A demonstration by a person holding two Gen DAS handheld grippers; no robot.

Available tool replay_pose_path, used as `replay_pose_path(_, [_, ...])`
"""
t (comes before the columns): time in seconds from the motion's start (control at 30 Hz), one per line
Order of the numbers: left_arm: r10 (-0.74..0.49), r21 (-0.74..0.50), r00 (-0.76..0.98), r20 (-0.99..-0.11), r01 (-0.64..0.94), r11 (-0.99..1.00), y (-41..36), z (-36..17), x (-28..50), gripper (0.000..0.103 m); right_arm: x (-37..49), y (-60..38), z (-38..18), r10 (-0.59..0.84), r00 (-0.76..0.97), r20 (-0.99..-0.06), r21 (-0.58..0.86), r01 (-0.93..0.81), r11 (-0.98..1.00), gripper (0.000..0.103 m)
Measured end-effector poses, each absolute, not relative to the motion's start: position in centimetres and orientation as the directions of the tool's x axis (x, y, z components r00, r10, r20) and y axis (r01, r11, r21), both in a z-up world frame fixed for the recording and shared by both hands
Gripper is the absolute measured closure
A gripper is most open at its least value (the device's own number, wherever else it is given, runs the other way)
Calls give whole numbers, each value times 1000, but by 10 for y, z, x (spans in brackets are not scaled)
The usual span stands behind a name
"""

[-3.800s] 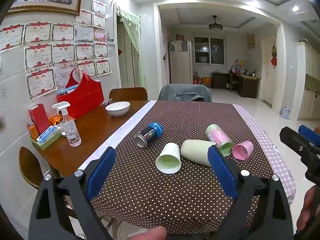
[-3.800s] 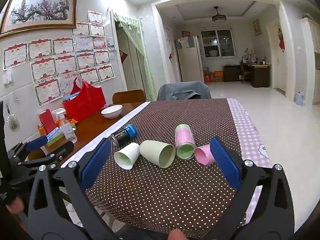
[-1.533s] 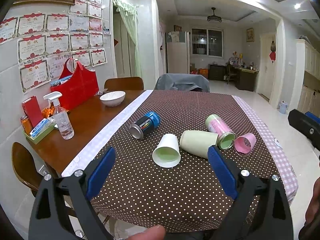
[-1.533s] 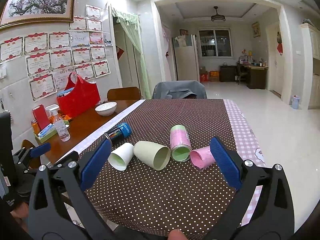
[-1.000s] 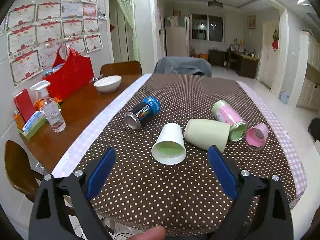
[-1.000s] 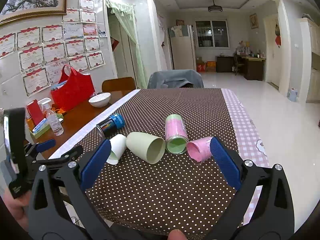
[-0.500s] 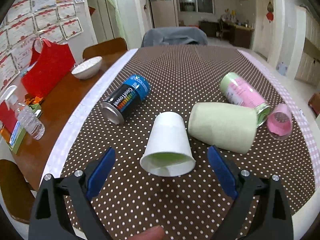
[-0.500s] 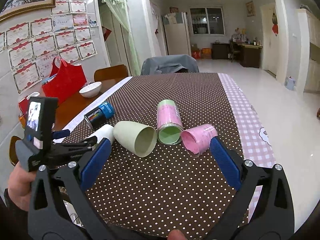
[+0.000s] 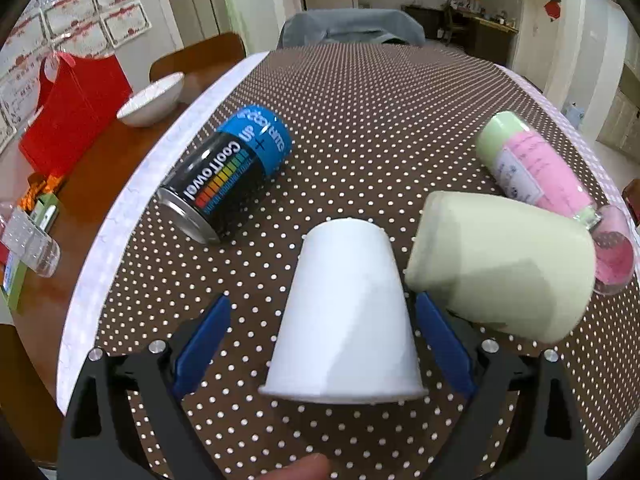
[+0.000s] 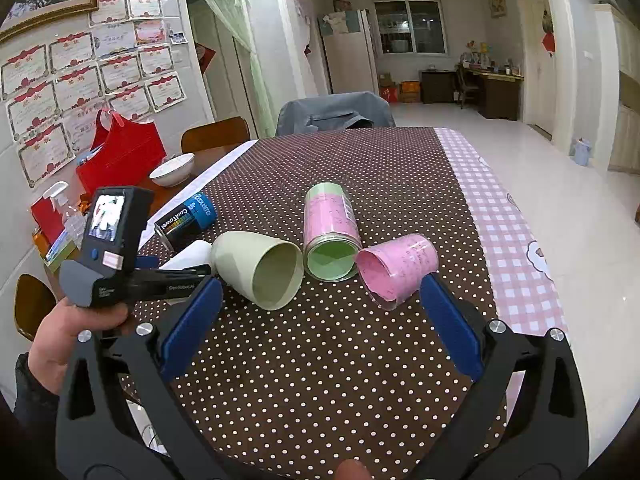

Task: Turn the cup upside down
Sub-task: 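Move the left gripper to the white paper cup and close on it, then lift the white cup with the left gripper toward the right gripper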

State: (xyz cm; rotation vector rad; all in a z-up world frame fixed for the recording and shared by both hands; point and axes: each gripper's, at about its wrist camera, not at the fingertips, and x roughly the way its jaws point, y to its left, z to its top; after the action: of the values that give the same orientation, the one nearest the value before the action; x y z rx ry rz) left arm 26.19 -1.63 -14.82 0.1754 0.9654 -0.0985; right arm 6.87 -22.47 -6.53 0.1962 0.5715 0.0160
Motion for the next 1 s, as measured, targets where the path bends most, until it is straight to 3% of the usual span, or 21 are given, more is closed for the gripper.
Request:
replay_pose_path(0.1, [-9,96,553,-833,160,982,-16,-153,267,12,67,-229,-65,69,843,-533,193,42,980,6])
replay_pose_path(0.17, [-15,90,543,-839,167,982,-17,-156,268,29,65,-233,-64,68,845,-531,199,46,979,6])
replay_pose_path(0.23, [-29,74,532,-846,171,982,-16,-159,269,38,62,-235,-62,68,847,-527,205,49,978,6])
replay_pose_path(1.0, [-167,-9,598,-784,258,966,-40,-107,165,38,22,-262,-51,53,879,-473,263,84,961,6])
